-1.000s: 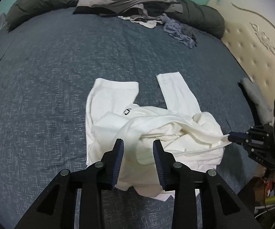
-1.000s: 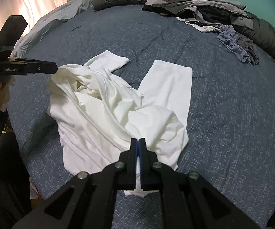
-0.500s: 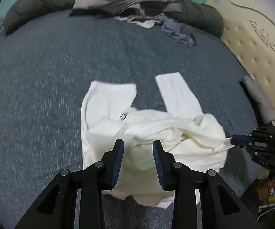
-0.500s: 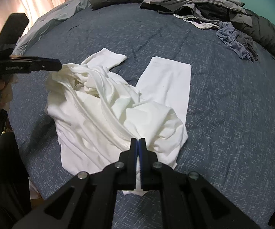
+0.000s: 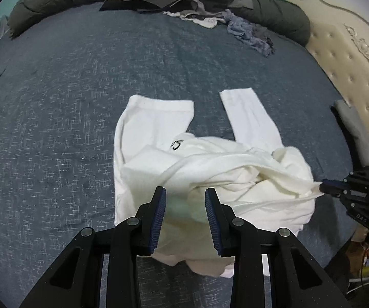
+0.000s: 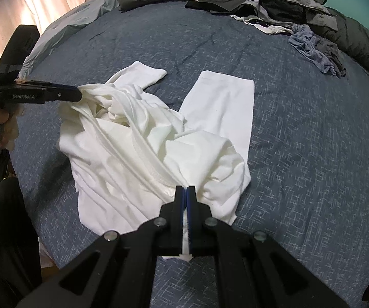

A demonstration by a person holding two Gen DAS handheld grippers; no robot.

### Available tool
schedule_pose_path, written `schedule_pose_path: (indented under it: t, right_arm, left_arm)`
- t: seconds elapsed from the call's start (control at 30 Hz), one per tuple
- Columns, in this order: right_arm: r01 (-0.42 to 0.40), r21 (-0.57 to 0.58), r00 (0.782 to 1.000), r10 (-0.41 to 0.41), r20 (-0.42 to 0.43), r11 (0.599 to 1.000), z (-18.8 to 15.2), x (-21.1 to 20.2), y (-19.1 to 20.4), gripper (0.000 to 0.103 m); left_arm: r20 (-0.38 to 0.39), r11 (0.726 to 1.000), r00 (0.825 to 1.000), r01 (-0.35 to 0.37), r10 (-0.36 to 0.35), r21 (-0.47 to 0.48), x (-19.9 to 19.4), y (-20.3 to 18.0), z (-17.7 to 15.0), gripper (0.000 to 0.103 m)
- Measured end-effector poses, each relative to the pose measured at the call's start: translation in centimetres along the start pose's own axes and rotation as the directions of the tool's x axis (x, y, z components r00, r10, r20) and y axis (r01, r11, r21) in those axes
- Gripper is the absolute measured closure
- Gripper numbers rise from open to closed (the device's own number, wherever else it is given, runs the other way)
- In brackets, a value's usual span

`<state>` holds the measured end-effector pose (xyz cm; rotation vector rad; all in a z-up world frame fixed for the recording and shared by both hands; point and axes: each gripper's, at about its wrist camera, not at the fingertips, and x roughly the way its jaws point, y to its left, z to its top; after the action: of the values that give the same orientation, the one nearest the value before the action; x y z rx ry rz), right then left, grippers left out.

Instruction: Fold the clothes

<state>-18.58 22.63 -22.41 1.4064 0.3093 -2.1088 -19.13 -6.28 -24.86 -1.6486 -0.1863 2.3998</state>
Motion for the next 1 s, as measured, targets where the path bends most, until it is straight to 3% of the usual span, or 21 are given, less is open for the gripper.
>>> schedule_pose_path:
  t: [0.13,0.23,0.5,0.6,0.67,0.9,1.0]
  right_arm:
    - [0.0,0.004,1.0,0.0,-0.004,1.0,-0.1,0.1,0.0,0.101]
    - [0.001,0.004,1.0,-0.001,-0.006,1.0,-0.2,-0.1,-0.1,0.101]
    - [-0.033,0.094,0.999,0.031,0.024,0.995,-0.2,-0.8,-1.5,0.1]
    - [-0.023,0.111,0.999,0.019,0.036,0.994,0.0,-0.8,-1.7,0.086]
    - [-0.039,0.125,0.998,0.034,0.043,0.991,0.1,-0.8,-1.8,0.065]
    - [-0.044,0.01,0.998,0.043,0.049,0.999,0.4,-0.4,0.8,0.062]
    - [0.01,-0.035,1.0,-0.01,0.013,0.999,0.4,0.6,1.5,0.062]
  left_arm:
    - [-0.002,1.0,1.0,-0.026,0.026,0.017,0.2,0.0,-0.3,0.069]
    - [0.026,0.997,0.997,-0.072,0.071,0.042,-0.1,0.0,-0.7,0.096]
    - [0.05,0.998,0.998,-0.027,0.024,0.057,-1.7,0.0,-1.2,0.098]
    - [0.056,0.998,0.998,-0.021,0.017,0.061,-2.3,0.0,-1.3,0.098]
    - [0.057,0.998,0.998,-0.023,0.019,0.062,-2.4,0.1,-1.3,0.098]
    - [0.054,0.998,0.998,-0.019,0.015,0.061,-2.3,0.3,-1.4,0.098]
    - [0.052,0.998,0.999,-0.016,0.013,0.062,-2.2,0.3,-1.5,0.098]
